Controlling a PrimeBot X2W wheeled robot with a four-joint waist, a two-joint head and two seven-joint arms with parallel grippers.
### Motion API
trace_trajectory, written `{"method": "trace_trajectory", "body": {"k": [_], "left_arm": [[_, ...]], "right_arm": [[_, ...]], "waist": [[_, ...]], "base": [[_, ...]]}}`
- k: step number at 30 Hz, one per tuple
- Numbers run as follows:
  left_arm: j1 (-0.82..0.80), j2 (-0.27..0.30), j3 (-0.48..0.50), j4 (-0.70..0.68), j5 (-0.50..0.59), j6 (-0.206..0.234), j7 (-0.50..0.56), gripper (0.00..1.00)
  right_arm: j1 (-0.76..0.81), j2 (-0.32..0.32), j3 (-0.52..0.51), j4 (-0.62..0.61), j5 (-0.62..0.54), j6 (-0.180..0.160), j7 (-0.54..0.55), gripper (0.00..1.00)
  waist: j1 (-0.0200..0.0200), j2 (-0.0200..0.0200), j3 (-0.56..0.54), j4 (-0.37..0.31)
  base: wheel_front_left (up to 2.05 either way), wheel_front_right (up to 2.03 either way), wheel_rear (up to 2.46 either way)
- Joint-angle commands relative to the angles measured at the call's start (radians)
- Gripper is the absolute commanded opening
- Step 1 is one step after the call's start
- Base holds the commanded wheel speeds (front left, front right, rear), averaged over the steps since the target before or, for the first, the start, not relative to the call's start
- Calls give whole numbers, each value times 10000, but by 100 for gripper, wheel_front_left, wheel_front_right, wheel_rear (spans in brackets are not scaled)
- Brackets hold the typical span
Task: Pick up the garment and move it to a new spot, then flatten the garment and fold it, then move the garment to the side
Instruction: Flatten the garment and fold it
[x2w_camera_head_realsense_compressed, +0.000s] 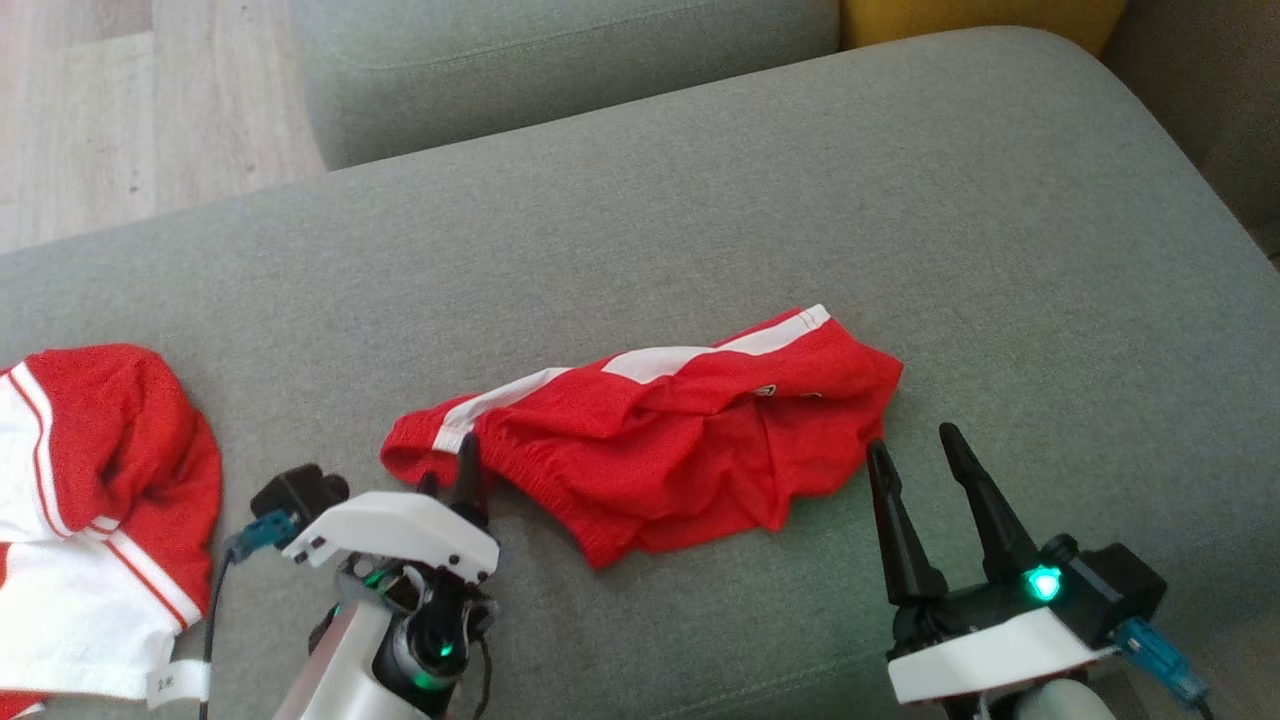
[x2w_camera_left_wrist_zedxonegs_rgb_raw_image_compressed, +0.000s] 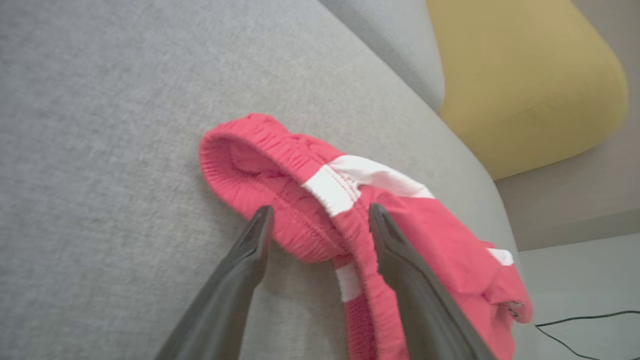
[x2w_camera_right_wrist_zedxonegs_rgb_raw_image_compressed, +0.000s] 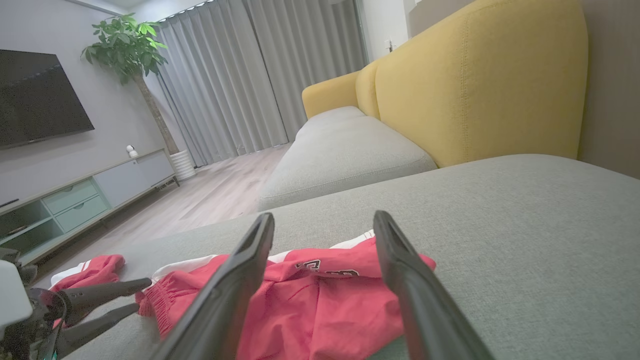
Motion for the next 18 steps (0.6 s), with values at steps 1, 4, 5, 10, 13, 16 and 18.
{"method": "trace_trajectory", "body": {"k": [1, 4, 5, 10, 13, 16, 18], "left_arm": [[-504, 87, 294, -111, 89, 86, -109, 100], [-653, 93, 281, 201, 174, 104, -252, 100], [-687, 93, 289, 236, 112, -4, -265, 100], [-1042, 89, 231, 446, -27, -282, -412, 100], [-1183, 88, 221, 533, -136, -328, -399, 100], [-1344, 87, 209, 824, -282, -257, -282, 100], [-1427, 86, 231, 1005, -338, -283, -306, 100]], "right_arm": [[-365, -39, 227, -305, 19, 77, -92, 100], [-378, -39, 208, -340, 49, 77, -92, 100], [-384, -39, 193, -362, 56, 77, -92, 100], [-432, -39, 177, -398, 34, 77, -92, 100], [-467, -39, 193, -400, 29, 77, -92, 100], [-537, -39, 244, -379, 39, 77, -92, 100], [-582, -39, 274, -373, 55, 77, -92, 100]], "waist": [[0, 0, 48, -58], [0, 0, 106, -116], [0, 0, 144, -118], [0, 0, 295, -107], [0, 0, 338, -114], [0, 0, 377, -161], [0, 0, 405, -211]], "base": [[0, 0, 0], [0, 0, 0], [0, 0, 0], [0, 0, 0], [0, 0, 0], [0, 0, 0], [0, 0, 0]]}}
